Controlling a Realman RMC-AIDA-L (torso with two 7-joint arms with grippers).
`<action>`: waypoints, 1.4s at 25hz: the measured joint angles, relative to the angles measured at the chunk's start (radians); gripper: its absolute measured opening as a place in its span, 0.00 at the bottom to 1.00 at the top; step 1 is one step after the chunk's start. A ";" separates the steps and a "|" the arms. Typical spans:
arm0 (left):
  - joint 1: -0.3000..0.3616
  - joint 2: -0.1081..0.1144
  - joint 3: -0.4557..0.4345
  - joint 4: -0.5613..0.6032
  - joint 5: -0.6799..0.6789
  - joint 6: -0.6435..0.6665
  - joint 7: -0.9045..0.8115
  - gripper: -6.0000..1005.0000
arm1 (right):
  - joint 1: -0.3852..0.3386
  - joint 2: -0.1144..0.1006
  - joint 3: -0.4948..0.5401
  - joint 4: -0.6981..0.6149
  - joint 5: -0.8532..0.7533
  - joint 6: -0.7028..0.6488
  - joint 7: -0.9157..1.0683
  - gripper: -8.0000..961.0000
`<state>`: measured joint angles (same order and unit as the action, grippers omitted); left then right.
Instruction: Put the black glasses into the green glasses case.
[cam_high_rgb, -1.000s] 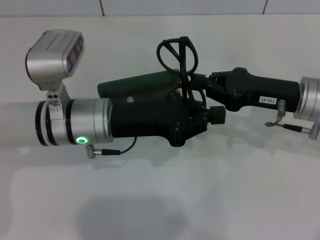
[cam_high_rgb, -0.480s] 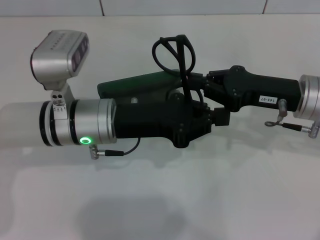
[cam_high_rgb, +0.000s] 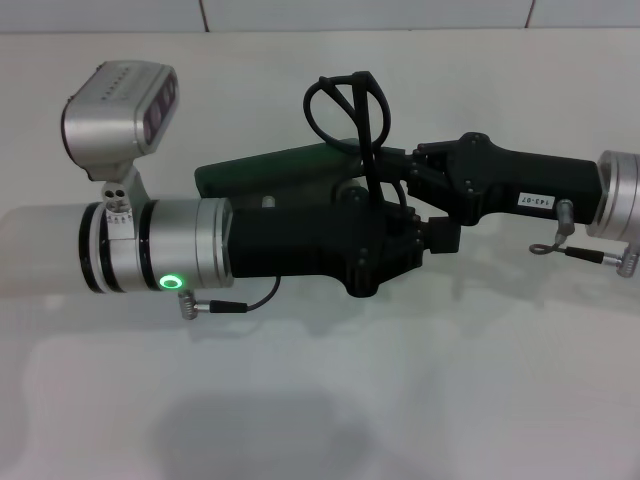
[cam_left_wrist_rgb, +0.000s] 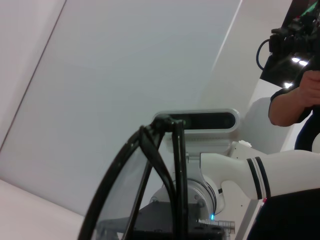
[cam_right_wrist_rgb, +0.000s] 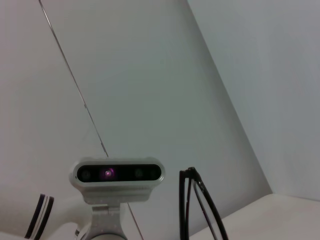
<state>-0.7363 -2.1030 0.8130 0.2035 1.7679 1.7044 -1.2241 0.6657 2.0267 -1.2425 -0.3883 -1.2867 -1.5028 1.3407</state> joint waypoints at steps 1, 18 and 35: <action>0.000 0.000 0.000 0.000 0.000 0.000 0.000 0.01 | 0.000 0.000 0.000 0.000 0.000 0.000 0.000 0.04; 0.045 0.011 0.000 0.019 0.012 -0.002 -0.008 0.01 | -0.017 -0.015 0.027 -0.011 0.005 0.080 -0.037 0.04; 0.297 0.065 -0.002 0.206 0.086 -0.047 -0.104 0.01 | 0.018 -0.005 -0.083 -0.405 -0.337 0.265 -0.091 0.04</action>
<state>-0.4391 -2.0379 0.8114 0.4098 1.8541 1.6575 -1.3279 0.6834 2.0212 -1.3254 -0.7930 -1.6235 -1.2381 1.2501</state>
